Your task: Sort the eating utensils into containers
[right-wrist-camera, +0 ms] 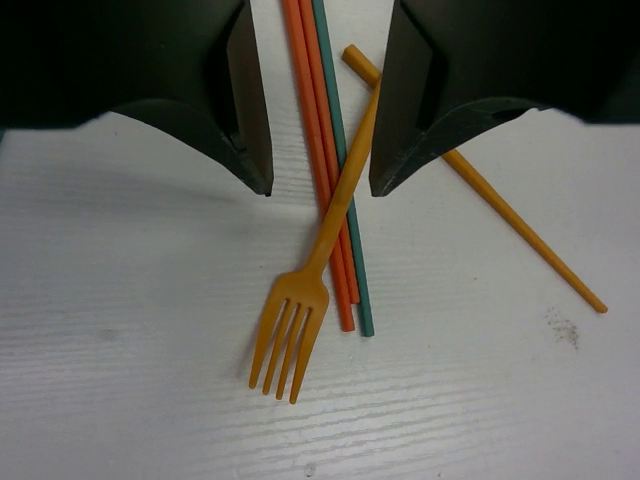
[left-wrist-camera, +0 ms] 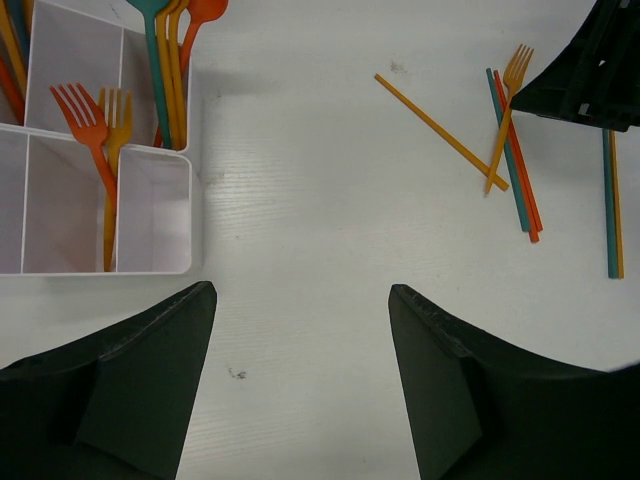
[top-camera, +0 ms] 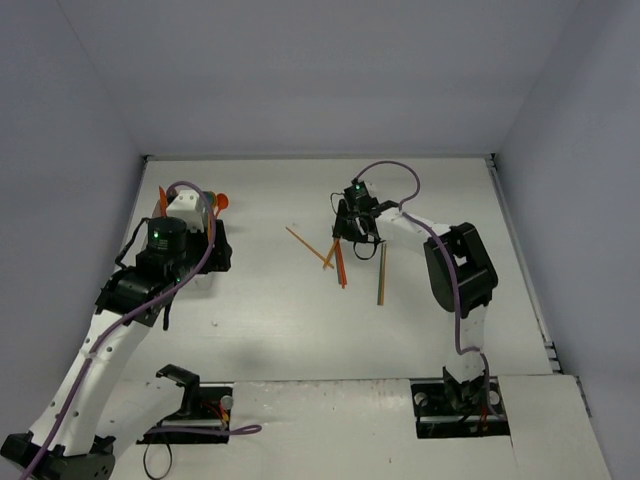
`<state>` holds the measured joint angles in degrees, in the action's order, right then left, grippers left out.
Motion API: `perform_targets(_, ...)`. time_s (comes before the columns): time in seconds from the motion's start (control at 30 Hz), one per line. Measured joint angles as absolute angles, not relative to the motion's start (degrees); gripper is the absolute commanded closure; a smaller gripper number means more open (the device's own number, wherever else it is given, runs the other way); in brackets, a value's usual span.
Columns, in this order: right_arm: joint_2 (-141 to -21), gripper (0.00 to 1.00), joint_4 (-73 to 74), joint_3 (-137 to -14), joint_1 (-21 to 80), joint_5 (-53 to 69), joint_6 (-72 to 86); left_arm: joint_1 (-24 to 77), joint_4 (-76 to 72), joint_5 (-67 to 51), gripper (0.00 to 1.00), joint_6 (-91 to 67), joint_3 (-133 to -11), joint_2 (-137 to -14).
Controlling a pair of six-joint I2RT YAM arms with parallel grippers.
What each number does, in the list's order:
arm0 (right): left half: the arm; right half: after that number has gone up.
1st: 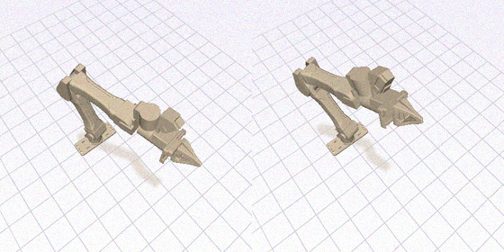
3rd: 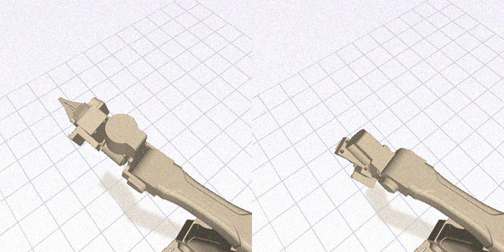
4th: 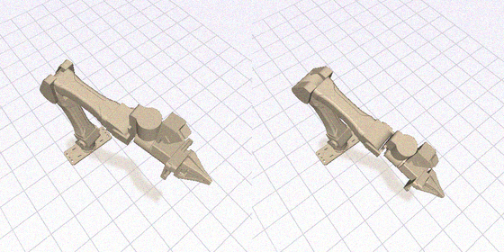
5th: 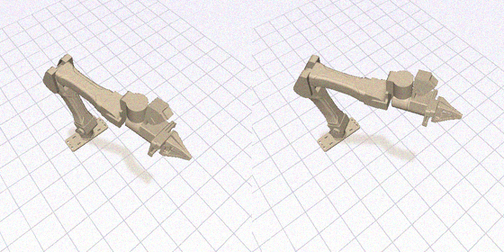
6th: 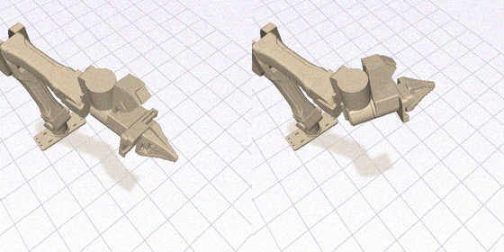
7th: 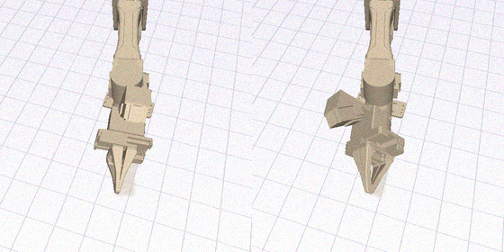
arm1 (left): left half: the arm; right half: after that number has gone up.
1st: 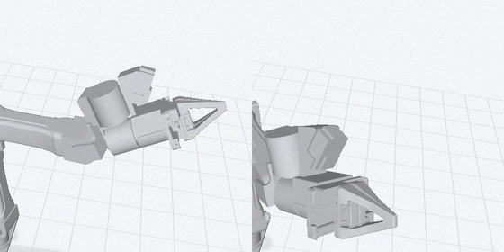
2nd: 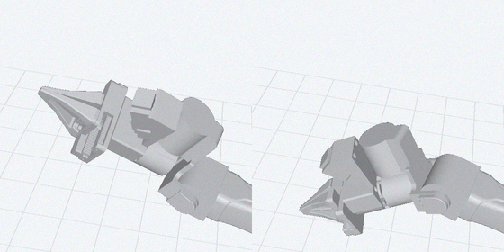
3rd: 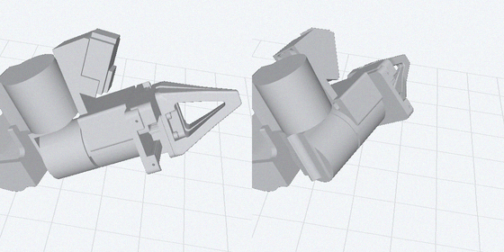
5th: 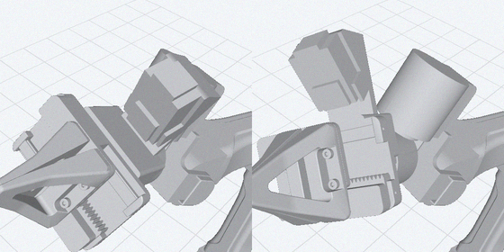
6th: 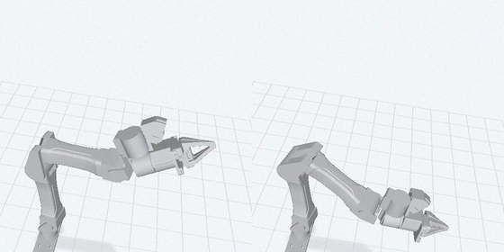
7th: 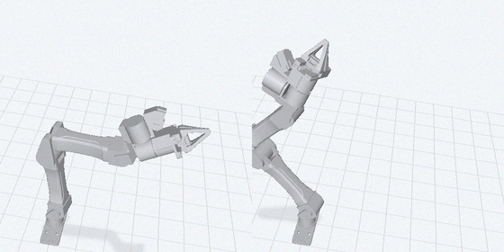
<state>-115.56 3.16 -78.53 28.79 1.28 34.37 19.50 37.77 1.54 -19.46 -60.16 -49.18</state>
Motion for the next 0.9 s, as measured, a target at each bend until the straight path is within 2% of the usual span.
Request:
perform_targets(0.7,-119.63,1.00,2.73,-81.54,28.97,-0.91,36.12,19.55,38.51,0.19,0.32,-19.78,-60.16,-49.53)
perform_targets(0.9,-119.42,1.00,2.84,-81.65,28.97,-0.91,35.73,19.55,39.03,-0.70,0.32,-20.11,-60.69,-49.77)
